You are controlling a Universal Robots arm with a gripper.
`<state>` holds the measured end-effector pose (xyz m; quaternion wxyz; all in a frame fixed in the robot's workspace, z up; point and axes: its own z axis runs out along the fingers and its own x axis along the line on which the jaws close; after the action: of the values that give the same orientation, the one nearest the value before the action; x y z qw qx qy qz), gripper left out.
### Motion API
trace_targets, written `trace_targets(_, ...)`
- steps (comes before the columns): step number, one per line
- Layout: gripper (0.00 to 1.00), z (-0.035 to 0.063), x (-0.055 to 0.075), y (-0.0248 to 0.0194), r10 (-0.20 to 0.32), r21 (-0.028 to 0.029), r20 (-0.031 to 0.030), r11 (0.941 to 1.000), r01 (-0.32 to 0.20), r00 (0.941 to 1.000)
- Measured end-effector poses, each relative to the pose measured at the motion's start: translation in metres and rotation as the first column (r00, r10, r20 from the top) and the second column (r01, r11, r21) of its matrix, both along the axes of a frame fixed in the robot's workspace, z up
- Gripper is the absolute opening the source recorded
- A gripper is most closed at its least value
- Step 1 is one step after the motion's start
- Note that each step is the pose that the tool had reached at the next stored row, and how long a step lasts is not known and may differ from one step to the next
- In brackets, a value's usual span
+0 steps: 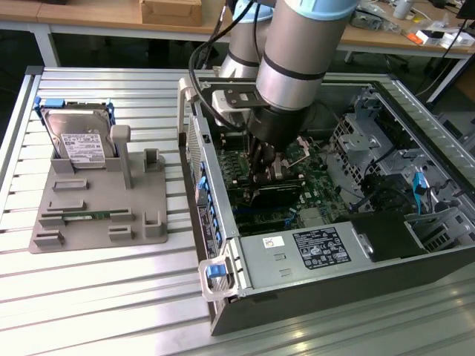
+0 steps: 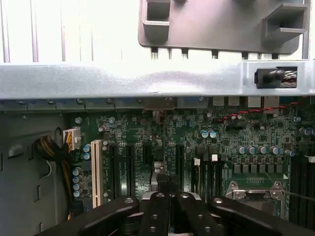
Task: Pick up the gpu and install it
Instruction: 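Press down on the gpu until it lock into place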
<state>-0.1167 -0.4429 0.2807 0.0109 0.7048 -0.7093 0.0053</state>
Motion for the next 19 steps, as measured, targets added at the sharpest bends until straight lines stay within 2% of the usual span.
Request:
trace_targets(3,0.11,-0.0066,0.0,-0.0003,0.0,0.0003,-0.0003,1.0,0.0,1.0)
trace_targets(5,0.11,-0.0083,0.0,-0.0005,0.0,0.0049,-0.0003,1.0,0.0,1.0)
trace_targets(6,0.11,-0.0099,0.0,-0.0014,0.0,0.0151,0.0007,0.9999,0.0,1.0)
trace_targets(8,0.11,-0.0101,0.0,-0.0038,0.0,0.0247,0.0001,0.9997,0.0,1.0)
trace_targets(10,0.11,-0.0093,0.0,-0.0058,0.0,0.0395,0.0011,0.9992,0.0,1.0)
trace_targets(14,0.11,0.0141,0.0,-0.0059,0.0,0.0391,0.0033,0.9992,0.0,1.0)
trace_targets(19,0.11,0.0303,0.005,-0.0059,0.0,0.0401,0.0033,0.9992,0.0,1.0)
